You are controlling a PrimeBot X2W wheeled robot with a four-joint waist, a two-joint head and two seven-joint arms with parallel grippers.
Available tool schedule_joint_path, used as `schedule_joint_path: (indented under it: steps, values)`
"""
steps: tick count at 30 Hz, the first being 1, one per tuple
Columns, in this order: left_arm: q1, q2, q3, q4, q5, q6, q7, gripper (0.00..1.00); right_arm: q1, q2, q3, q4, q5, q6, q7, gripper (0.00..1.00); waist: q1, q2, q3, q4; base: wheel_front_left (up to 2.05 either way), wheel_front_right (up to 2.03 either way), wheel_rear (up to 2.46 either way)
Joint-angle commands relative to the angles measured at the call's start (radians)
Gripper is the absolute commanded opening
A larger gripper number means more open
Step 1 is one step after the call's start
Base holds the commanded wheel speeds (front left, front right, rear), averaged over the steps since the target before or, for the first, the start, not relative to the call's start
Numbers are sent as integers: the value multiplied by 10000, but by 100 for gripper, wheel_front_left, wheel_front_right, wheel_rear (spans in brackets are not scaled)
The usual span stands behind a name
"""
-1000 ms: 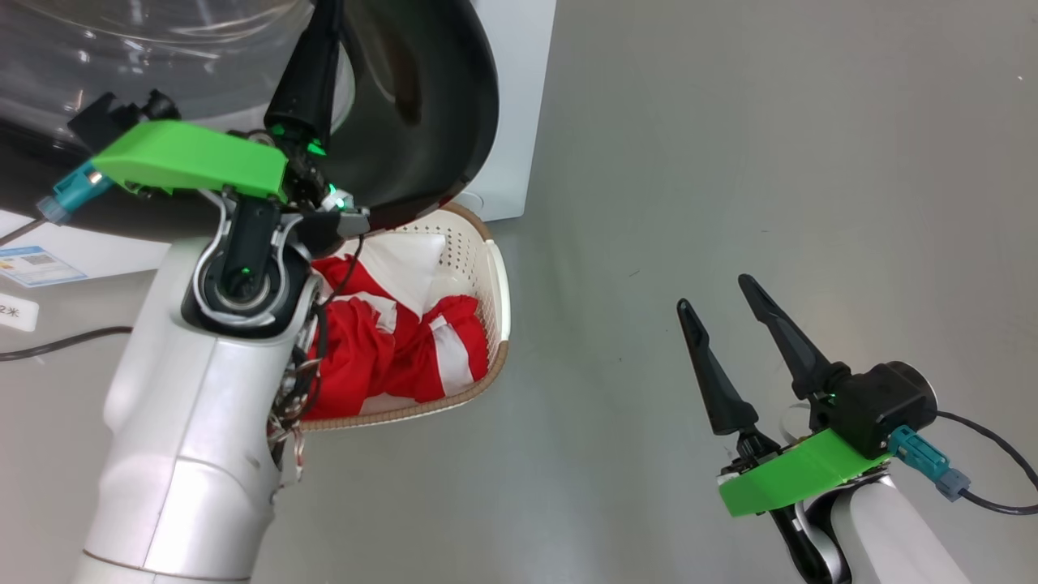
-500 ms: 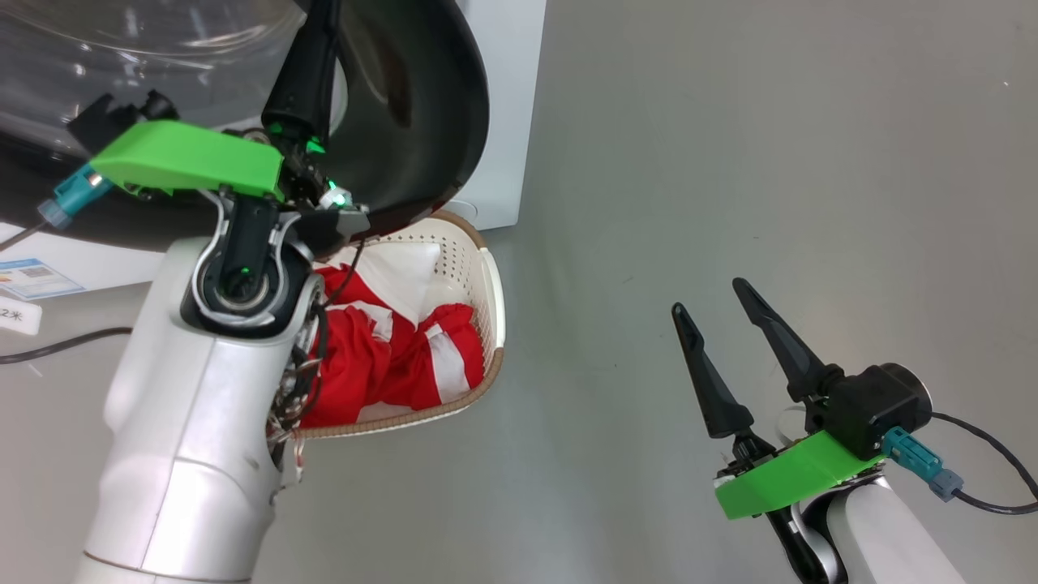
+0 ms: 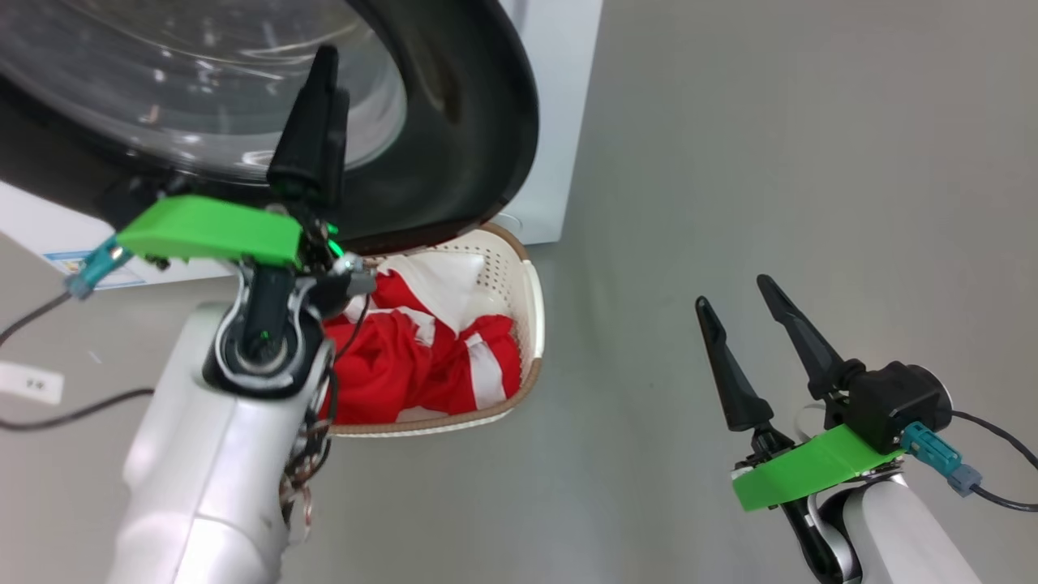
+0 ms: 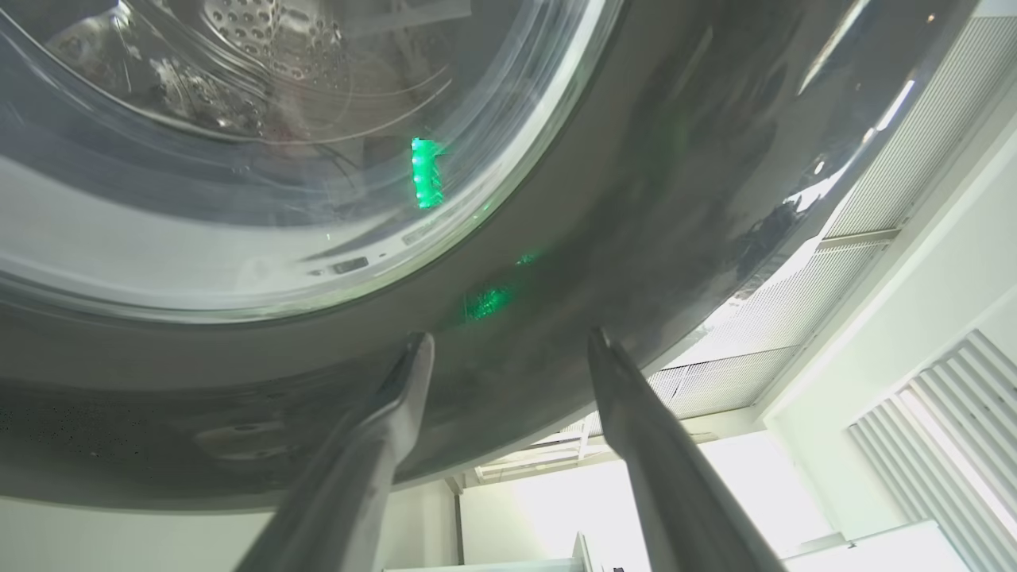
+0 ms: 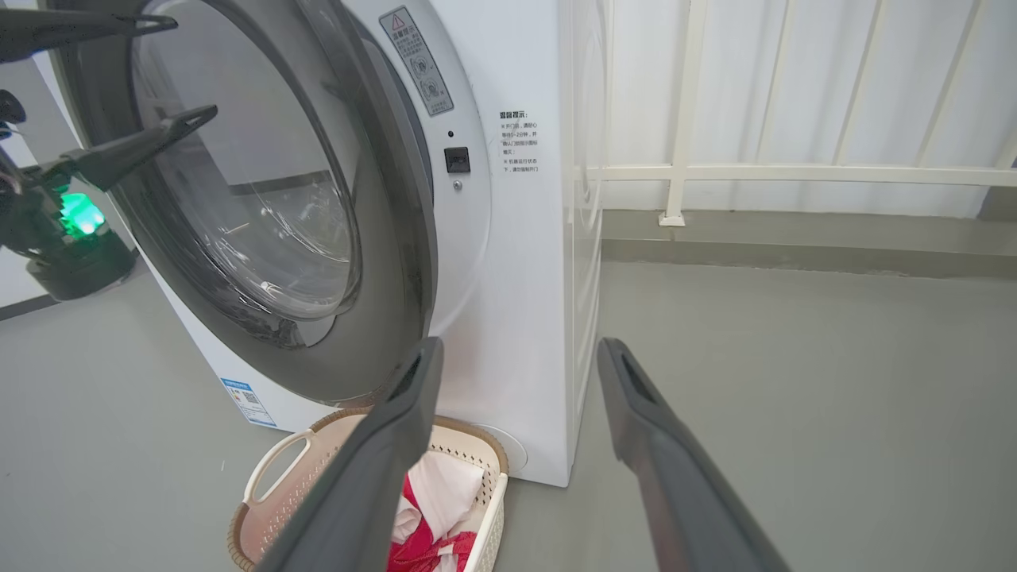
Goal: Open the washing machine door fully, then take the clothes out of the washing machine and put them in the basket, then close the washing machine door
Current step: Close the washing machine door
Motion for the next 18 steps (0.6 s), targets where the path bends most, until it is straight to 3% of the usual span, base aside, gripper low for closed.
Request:
schedule_joint_path:
  steps: [1, 7, 12, 15, 18]
  values:
    - [138, 346, 161, -366, 275, -73, -190, 100, -25, 17, 131, -183, 20, 46, -65, 100, 0, -1, -214, 247, 0, 0, 0]
    - [1027, 1034, -657, -654, 2611, -73, -1622, 100, 60, 17, -136, -111, 28, 46, -65, 100, 0, -1, -584, 726, 0, 0, 0]
    - [1615, 1527, -1166, -857, 4379, -73, -2109, 100, 177, 17, -351, -83, 20, 46, -65, 100, 0, -1, -850, 1018, 0, 0, 0]
    - [1964, 1743, -1030, -1084, 5689, -73, -2185, 100, 260, 17, -462, -90, -1, 46, -65, 100, 0, -1, -1014, 1148, 0, 0, 0]
    - [2410, 1621, -232, -1623, 7367, 29, -2193, 100, 346, 17, -640, -129, -45, 46, -65, 100, 0, -1, -1159, 1251, 0, 0, 0]
